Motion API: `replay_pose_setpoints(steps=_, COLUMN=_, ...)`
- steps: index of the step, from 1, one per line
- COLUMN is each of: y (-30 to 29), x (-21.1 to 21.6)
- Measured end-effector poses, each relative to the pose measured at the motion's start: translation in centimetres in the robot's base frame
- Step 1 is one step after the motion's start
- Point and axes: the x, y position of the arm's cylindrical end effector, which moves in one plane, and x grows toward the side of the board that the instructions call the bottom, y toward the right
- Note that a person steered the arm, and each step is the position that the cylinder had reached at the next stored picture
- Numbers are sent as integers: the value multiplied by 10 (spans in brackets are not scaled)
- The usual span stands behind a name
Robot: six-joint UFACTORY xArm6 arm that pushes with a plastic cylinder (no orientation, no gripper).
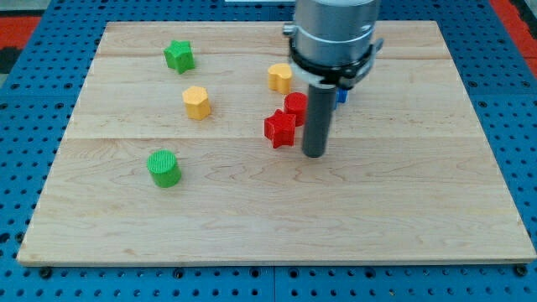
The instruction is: Move the yellow hexagon into the green star
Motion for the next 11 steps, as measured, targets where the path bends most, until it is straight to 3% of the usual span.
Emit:
replay_pose_setpoints(steps=1, y=-44, x=-44)
replay_pose_setpoints(steps=2, y=-34, x=-59)
replay_pose_setpoints(steps=3, y=-57, x=-19)
replay_pose_setpoints(steps=4, y=-114, x=-39)
replay_pose_setpoints(steps=5, y=-126, x=-86)
replay_pose_setpoints(steps=6, y=-132, x=-90)
replay_pose_setpoints(steps=9, y=-243, x=-167)
replay_pose_setpoints(steps=10, y=-212, x=-171)
replay_pose_setpoints(steps=11, y=-135, x=-151)
